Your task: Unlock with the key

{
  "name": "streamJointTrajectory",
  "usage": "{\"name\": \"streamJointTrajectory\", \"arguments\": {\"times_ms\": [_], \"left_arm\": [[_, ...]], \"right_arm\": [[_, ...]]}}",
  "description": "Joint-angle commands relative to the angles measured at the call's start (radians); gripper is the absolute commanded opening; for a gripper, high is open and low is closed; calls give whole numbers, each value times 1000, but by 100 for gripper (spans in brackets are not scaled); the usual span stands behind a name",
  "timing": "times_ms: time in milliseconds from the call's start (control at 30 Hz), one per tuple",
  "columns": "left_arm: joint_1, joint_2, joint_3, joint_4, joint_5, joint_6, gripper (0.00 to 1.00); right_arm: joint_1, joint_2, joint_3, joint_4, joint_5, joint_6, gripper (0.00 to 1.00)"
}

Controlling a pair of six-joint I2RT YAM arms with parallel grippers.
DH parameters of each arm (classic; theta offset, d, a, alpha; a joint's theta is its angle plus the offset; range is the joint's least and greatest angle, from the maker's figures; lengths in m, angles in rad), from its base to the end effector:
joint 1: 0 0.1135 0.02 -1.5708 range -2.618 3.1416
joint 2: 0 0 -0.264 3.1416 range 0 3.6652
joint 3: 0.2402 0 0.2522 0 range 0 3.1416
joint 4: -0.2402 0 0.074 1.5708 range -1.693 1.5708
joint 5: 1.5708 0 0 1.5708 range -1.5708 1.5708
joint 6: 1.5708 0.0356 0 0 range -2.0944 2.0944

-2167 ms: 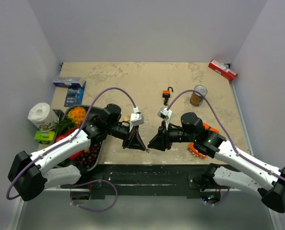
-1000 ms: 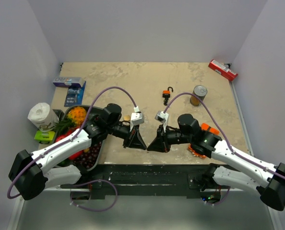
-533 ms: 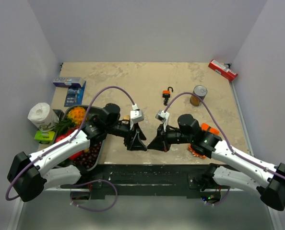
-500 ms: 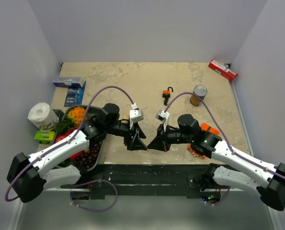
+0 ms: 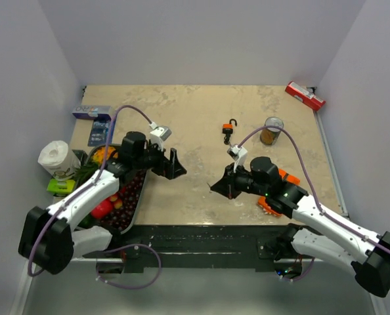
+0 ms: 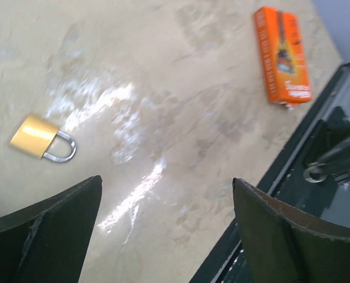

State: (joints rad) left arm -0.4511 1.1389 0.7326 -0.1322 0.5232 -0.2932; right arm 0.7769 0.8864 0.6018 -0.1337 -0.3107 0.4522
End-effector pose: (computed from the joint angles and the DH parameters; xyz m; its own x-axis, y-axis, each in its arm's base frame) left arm 0.2156 -0.1242 0.2578 -0.6626 0.0428 -0.7478 0.5977 0.6319 -0.4934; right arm 0.1376 0.1505 0.2630 -0.6393 -0.0451 -0.7677 -0.6530 0.5590 0.5110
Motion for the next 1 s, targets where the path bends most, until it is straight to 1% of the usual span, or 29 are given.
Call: {"name": "streamJointTrajectory", "arguments": {"times_ms": [0, 100, 233, 333, 533, 767, 967], "left_arm": [[12, 146, 19, -70, -87, -35, 96], [12, 228, 45, -70, -100, -27, 96], [12, 340, 131, -112, -187, 8, 95], [12, 402, 172, -113, -213, 15, 95], [12, 528, 244, -145, -258, 37, 95], [12, 555, 264, -152, -296, 52, 95], [11, 590, 280, -110, -227, 48, 94]], "right_arm": [[-47, -36, -25, 42, 24, 32, 0], [-50, -65, -34, 33, 25, 29, 0], [-53, -124, -48, 11, 33, 28, 0], [-54, -170, -54, -10, 44, 28, 0], [-56, -211, -57, -32, 50, 28, 0], [-57, -225, -57, -44, 56, 20, 0], [-56, -219, -59, -40, 55, 23, 0]]}}
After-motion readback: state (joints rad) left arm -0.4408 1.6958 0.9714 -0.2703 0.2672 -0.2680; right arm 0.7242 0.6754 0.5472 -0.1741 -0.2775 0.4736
